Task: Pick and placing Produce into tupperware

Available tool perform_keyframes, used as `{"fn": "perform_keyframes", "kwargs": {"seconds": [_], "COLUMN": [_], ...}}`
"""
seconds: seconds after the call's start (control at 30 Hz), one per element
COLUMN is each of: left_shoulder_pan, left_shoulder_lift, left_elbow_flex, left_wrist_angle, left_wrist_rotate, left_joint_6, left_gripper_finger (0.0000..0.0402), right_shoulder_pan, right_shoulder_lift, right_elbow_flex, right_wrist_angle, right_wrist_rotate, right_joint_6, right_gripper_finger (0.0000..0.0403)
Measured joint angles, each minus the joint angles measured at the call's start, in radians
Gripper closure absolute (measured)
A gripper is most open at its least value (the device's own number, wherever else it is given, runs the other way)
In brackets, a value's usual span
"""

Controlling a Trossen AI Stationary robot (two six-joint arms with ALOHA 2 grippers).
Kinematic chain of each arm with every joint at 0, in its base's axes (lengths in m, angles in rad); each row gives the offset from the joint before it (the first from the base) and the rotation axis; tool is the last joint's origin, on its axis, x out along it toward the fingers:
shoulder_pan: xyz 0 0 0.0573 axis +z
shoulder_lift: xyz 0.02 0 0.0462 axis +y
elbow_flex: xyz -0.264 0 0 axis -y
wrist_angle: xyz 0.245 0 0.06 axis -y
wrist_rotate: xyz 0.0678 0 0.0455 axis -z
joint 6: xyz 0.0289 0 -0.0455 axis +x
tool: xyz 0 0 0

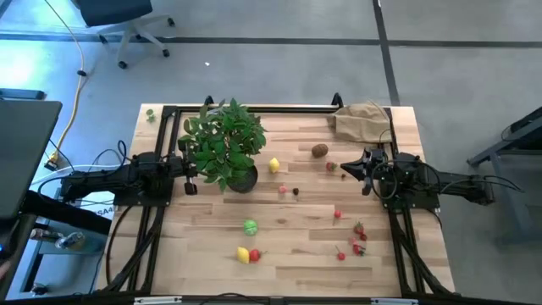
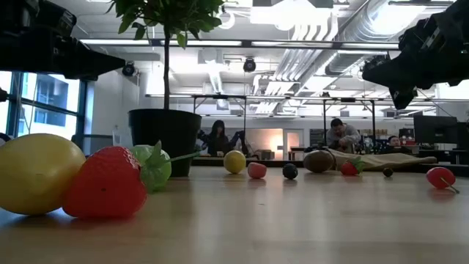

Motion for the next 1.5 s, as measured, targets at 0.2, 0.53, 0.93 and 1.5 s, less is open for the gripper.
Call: {"fn": "perform_keyframes", "kwargs": {"seconds": [0.2, 0.53, 0.93, 1.5], "left_shoulder_pan": [0.0, 0.0, 0.0, 0.0], "left_shoulder_lift": [0.0, 0.0, 0.0, 0.0], "left_elbow_flex": [0.0, 0.0, 0.0, 0.0], "left_wrist_angle": [0.0, 0.0, 0.0, 0.007], "left_wrist_rotate": [0.0, 0.0, 0.0, -0.028], "left_joint_6": [0.0, 0.0, 0.0, 0.0], "left_gripper_finger": [0.0396, 0.0396, 0.0396, 0.0396], "right_shoulder_pan": [0.0, 0.0, 0.0, 0.0], "right_shoulder_lift": [0.0, 0.0, 0.0, 0.0], "right_elbow_flex": [0.0, 0.0, 0.0, 0.0], "right_wrist_angle": [0.0, 0.0, 0.0, 0.0], "right_wrist_rotate": [0.0, 0.0, 0.0, 0.0], "right_joint_6": [0.0, 0.0, 0.0, 0.0], "right_gripper_finger": [0.0402, 0.0402, 0.0402, 0.0402]}}
